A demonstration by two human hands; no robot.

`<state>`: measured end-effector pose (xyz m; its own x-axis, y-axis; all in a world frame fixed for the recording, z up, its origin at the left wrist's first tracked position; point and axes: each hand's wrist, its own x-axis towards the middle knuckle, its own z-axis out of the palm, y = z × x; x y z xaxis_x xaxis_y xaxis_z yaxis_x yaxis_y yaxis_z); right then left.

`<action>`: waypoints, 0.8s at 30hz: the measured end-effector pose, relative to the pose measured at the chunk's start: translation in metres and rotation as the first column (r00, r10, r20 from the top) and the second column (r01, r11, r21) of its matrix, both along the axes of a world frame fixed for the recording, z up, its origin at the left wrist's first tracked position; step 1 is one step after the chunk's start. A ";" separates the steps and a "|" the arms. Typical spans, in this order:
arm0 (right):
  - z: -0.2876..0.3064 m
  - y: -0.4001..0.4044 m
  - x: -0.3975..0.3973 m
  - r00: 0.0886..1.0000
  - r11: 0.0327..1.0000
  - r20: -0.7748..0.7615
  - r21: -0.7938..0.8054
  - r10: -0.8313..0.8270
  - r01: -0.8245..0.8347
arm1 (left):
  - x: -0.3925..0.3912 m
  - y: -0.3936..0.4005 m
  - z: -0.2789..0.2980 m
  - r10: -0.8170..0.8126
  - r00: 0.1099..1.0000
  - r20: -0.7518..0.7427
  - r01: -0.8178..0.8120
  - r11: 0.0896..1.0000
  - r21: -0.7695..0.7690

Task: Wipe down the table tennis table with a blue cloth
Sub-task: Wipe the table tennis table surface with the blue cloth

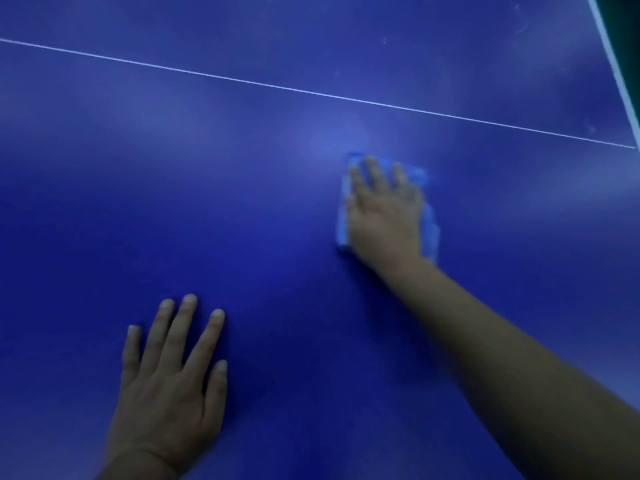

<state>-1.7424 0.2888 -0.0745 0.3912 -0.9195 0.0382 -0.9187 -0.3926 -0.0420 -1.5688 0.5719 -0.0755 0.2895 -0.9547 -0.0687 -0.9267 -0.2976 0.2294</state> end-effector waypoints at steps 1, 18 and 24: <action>-0.004 0.008 0.033 0.995 0.995 0.001 0.000 0.099 -0.099 | 0.000 -0.001 0.001 -0.001 1.000 -0.004 0.001 1.000 0.003; 0.018 -0.156 -0.103 0.826 0.827 0.040 0.040 -0.563 0.561 | 0.002 0.000 0.000 -0.006 1.000 -0.022 0.007 1.000 0.021; 0.016 -0.102 -0.015 0.989 0.997 -0.126 0.005 0.073 -0.073 | -0.002 -0.001 0.007 -0.006 1.000 -0.016 0.007 0.995 0.096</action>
